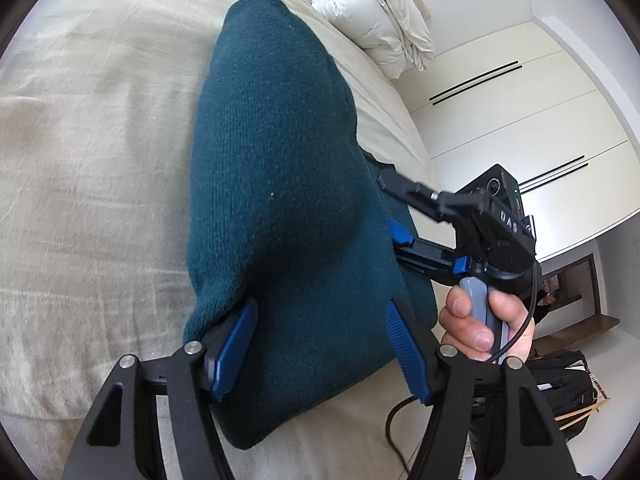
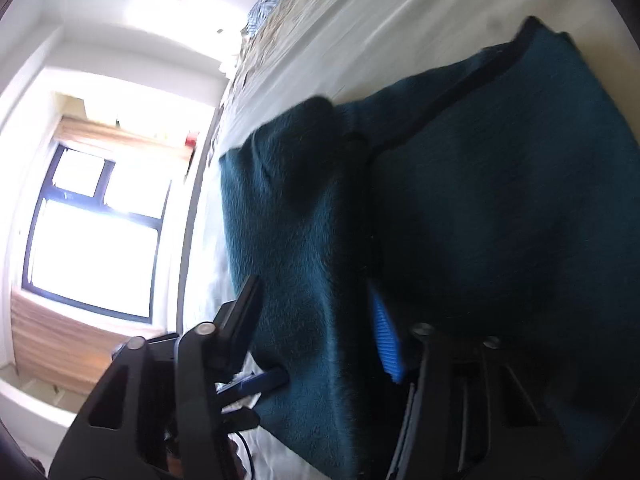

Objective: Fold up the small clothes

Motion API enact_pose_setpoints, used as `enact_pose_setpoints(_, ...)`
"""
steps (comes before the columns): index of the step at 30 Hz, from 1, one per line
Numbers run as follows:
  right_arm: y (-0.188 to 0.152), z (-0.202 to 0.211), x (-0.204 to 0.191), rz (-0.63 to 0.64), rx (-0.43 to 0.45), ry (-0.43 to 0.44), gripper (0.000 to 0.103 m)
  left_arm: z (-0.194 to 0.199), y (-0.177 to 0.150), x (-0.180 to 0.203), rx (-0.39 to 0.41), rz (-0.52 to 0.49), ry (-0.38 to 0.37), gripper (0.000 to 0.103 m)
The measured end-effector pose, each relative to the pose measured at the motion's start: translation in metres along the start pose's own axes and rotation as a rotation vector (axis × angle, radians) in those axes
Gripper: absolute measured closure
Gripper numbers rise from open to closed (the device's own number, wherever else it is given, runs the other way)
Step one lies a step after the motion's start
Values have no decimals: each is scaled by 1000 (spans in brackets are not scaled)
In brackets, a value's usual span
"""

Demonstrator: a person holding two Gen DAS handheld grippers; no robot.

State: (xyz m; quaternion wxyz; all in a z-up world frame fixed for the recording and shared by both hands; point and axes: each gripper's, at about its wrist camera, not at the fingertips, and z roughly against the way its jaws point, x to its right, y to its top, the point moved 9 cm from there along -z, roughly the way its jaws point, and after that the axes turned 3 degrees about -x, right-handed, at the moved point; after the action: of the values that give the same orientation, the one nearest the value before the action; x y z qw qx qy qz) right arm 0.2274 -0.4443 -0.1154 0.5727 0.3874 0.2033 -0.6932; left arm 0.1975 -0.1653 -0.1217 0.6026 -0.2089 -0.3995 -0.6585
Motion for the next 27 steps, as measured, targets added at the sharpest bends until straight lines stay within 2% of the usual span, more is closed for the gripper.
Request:
enact_pose_setpoints(2, -2, -8, 1, -9, -30, 14, 60, 1, 0, -1, 2, 0, -3, 36)
enact_pose_setpoints(6, 1, -14, 1, -46, -32, 73, 60, 2, -2, -3, 3, -5, -5, 36)
enact_pose_setpoints(9, 2, -27, 11, -58, -61, 34, 62, 2, -2, -3, 3, -3, -1, 36)
enact_pose_setpoints(12, 7, -29, 13, -48, -52, -12, 79, 2, -2, 0, 4, -4, 5, 36)
enact_pose_setpoints(13, 8, -27, 14, -32, -43, -40, 88, 2, -2, 1, 5, -2, 5, 36)
enact_pose_setpoints(14, 7, -23, 15, -23, -38, -50, 91, 0, -1, 4, 5, 0, 5, 36)
enact_pose_setpoints(20, 11, 5, 5, 79, 18, -143, 94, -1, -6, 27, -5, -28, 27, 34)
enact_pose_setpoints(27, 25, 37, 17, 88, 53, -197, 94, -9, -15, 72, -39, -109, -5, 33)
